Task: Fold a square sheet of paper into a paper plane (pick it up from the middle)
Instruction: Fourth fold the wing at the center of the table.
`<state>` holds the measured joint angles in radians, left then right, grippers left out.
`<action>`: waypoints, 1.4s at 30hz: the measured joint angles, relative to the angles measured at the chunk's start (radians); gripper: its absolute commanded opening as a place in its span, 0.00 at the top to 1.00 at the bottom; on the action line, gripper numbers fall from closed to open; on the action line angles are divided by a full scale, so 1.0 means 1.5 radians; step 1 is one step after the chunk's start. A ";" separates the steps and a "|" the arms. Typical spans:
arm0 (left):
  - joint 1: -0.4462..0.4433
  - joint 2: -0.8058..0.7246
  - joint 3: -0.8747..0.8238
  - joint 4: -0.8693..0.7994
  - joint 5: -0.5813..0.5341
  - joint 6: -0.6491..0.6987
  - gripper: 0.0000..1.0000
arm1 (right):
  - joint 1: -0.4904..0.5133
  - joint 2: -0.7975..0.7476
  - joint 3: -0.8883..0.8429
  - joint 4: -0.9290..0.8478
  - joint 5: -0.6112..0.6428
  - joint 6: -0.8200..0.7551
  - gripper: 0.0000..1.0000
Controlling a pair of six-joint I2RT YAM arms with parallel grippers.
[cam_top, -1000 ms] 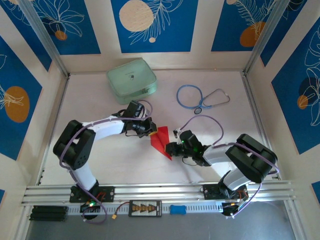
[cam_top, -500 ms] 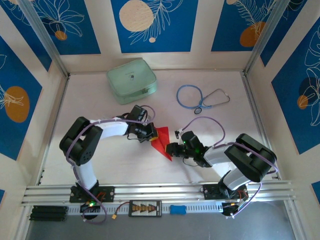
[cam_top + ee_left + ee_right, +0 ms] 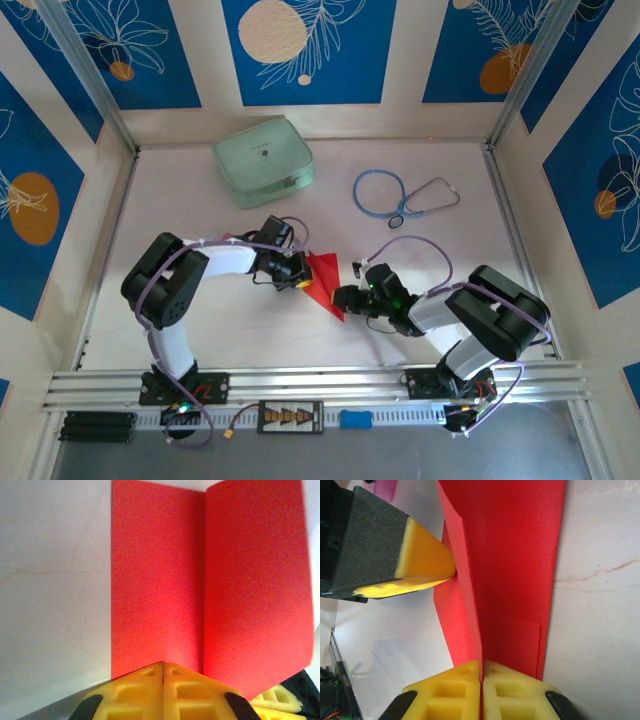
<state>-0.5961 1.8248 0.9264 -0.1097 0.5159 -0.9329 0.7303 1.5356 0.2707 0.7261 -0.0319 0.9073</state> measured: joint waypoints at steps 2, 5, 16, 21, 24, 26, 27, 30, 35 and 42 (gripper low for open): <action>0.000 0.000 0.000 -0.001 0.000 0.000 1.00 | -0.005 0.000 -0.004 0.006 -0.005 0.003 0.89; -0.001 0.000 0.001 -0.002 -0.001 0.000 1.00 | -0.011 0.000 -0.004 0.010 -0.017 0.005 0.89; -0.001 0.000 0.003 -0.004 -0.001 0.007 1.00 | -0.033 0.018 -0.005 0.028 -0.063 0.014 0.89; -0.001 0.000 0.004 -0.007 -0.003 0.013 1.00 | -0.044 0.028 -0.005 0.040 -0.088 0.020 0.89; -0.001 0.002 0.007 -0.010 -0.003 0.016 1.00 | -0.052 0.035 -0.005 0.048 -0.104 0.025 0.89; -0.001 0.002 0.010 -0.015 -0.003 0.017 1.00 | -0.058 0.039 -0.004 0.050 -0.117 0.029 0.88; -0.001 0.002 0.011 -0.017 -0.003 0.018 1.00 | -0.061 0.041 -0.002 0.049 -0.124 0.030 0.88; -0.001 0.003 0.013 -0.022 -0.005 0.018 1.00 | -0.072 0.046 0.002 0.046 -0.144 0.032 0.88; -0.002 0.003 0.016 -0.027 -0.008 0.019 1.00 | -0.086 0.050 0.007 0.038 -0.171 0.037 0.88; -0.002 0.003 0.021 -0.038 -0.014 0.033 0.99 | -0.111 0.054 0.012 0.025 -0.208 0.045 0.87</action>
<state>-0.5987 1.8294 0.9585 -0.1661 0.4946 -0.8829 0.5632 1.6161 0.2890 0.7635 -0.3439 0.9745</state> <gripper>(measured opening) 0.064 0.126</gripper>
